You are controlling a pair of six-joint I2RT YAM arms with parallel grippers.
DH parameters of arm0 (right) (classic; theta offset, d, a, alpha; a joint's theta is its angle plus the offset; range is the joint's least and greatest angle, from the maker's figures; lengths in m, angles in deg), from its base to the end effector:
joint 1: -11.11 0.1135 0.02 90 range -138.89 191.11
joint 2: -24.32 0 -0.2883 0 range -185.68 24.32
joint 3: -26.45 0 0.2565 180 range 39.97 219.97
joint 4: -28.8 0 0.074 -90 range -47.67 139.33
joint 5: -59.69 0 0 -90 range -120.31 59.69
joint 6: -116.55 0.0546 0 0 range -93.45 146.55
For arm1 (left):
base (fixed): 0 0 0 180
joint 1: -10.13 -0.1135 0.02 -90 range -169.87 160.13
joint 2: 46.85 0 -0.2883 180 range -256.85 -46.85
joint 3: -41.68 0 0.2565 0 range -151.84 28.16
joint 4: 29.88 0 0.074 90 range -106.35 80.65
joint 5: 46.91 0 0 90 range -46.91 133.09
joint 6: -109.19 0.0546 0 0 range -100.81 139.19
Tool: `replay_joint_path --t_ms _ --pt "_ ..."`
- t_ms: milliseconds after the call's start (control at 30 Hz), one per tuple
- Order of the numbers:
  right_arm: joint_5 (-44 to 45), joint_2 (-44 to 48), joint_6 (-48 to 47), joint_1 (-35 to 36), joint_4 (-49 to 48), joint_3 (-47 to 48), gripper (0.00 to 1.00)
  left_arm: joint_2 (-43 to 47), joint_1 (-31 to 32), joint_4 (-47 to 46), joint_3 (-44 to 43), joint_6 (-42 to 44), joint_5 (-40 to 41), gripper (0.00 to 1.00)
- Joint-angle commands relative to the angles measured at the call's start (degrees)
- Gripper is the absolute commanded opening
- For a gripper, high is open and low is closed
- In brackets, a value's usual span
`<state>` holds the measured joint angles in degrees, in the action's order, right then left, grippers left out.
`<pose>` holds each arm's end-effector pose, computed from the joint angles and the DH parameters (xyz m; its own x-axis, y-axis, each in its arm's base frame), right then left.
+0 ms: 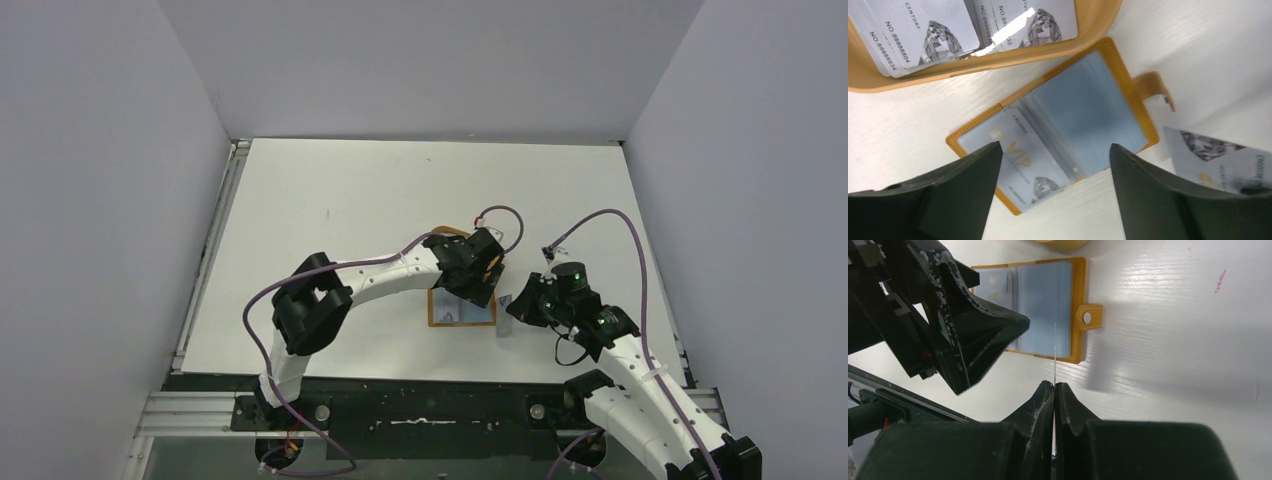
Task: Put the credit cards into the card holder
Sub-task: Turn over the card slot in the card holder.
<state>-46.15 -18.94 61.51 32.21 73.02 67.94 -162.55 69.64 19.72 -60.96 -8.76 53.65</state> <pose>0.1386 0.0695 0.2122 -0.8497 0.2630 -0.4569 -0.0444 0.8280 0.5590 0.2387 -0.3857 0.2019 -0.7752 0.4084 -0.4820 0.4993 0.8635 -0.0715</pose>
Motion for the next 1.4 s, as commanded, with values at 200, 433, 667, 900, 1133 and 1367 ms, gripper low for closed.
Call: replay_joint_path --t_ms 200,433,667,900,1133,1367 --pt "2.4 2.5 -0.8 0.4 0.0 1.7 0.00 -4.0 1.6 5.4 -5.9 1.1 7.9 0.87" --pt "2.9 3.0 -0.8 0.4 0.3 1.8 0.00 -6.5 1.7 5.8 -5.1 1.1 10.3 0.88" --pt "2.6 2.2 -0.6 0.4 -0.4 1.5 0.00 -7.6 1.5 5.8 -4.0 1.1 10.3 0.80" --pt "0.4 -0.2 -0.5 0.4 -2.5 1.1 0.00 -6.8 0.5 4.6 -0.6 0.7 9.0 0.57" --pt "-4.7 -5.1 -0.4 0.4 -7.2 1.1 0.00 -5.6 0.3 2.3 2.1 0.7 7.8 0.51" --pt "-6.9 -10.7 -0.9 0.2 -9.7 2.5 0.00 -5.2 0.2 1.5 3.1 0.7 7.3 0.50"
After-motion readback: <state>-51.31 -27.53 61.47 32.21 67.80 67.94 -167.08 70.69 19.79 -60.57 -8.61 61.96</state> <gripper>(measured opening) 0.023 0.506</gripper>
